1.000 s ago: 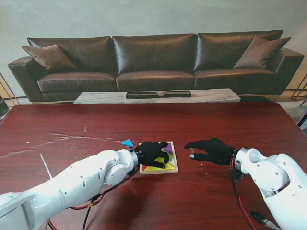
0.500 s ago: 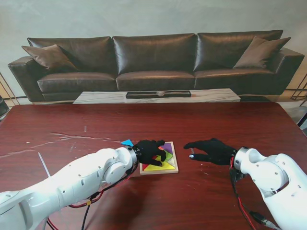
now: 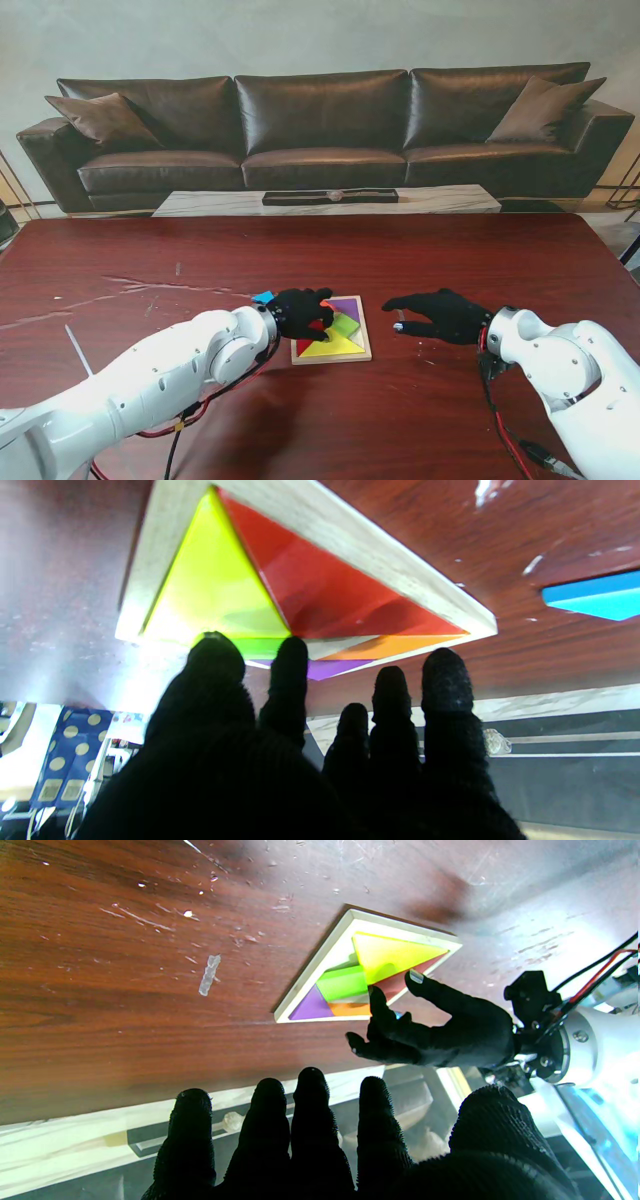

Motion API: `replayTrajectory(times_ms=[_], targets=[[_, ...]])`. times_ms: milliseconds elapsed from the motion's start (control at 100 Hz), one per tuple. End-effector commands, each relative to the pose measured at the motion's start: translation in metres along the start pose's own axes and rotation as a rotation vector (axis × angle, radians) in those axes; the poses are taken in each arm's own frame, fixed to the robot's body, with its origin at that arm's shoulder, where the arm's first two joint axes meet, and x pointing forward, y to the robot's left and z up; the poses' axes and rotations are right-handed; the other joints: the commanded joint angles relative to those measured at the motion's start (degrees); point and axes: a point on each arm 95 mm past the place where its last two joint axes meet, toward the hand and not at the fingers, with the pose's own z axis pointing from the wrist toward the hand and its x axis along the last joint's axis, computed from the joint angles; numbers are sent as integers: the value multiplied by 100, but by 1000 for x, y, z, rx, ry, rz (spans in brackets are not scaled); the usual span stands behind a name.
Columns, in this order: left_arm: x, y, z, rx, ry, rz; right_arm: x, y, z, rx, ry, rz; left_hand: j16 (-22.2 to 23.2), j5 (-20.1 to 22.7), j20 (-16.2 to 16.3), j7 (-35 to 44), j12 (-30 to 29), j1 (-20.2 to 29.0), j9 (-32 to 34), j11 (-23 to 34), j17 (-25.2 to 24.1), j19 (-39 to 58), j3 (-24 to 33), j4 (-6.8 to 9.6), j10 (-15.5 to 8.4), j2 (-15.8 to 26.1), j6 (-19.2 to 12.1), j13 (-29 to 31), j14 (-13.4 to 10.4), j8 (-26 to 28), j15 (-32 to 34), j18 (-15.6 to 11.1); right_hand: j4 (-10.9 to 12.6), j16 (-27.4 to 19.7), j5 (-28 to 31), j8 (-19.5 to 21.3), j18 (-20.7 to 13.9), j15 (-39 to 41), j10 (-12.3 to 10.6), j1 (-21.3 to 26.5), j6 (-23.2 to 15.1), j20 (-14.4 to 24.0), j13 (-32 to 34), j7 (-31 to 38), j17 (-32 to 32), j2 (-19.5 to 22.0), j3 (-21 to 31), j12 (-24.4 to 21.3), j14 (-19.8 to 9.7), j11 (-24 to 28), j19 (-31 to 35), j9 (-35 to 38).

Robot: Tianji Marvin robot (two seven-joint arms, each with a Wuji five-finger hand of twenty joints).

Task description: Assemble the tangram pieces into a square

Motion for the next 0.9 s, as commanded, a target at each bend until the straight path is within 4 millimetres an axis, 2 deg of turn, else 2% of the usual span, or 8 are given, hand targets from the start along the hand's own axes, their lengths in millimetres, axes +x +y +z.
replayTrajectory(times_ms=[0,240,500,640,890], targets=[[9,0,1,16,29,-6,2,-2,0,5,2,-2,-7,-191,20,-130,-36,138,-16,44,12,77,83,196,11,110,7,45,22,-99,-11,20,149,52,19,-62,10,-27,-11,70,4,-120,38,19,-111,72,24,10,-66,35,-58,110],[16,-4,4,40,50,16,1,-2,-1,6,2,-1,-2,-157,14,-547,-55,102,-15,57,40,79,52,226,16,262,124,69,20,-290,-14,14,148,52,24,-61,13,-26,-18,66,0,-119,42,20,-113,69,21,13,-67,39,-57,118],[13,-1,11,17,45,6,1,-2,-3,5,0,-2,5,-74,11,-1001,-62,143,-11,67,41,90,6,237,21,309,192,74,31,-522,5,17,149,52,23,-59,10,-27,-22,69,1,-118,38,21,-112,68,24,13,-66,39,-56,118],[12,-1,14,16,43,-2,1,-2,-4,6,-2,-3,7,-206,13,-1386,-57,167,-11,67,46,102,-7,243,28,340,228,81,21,-685,14,16,148,52,48,-56,9,-25,-8,67,13,-118,46,32,-110,68,23,15,-70,47,-55,144],[13,0,15,20,46,-6,0,-2,-4,7,-5,-3,8,-425,8,-1657,-45,178,9,108,59,105,-23,245,14,395,58,111,0,-740,25,-4,149,52,62,-56,9,-22,1,67,26,-118,48,37,-110,70,24,16,-70,47,-56,156]])
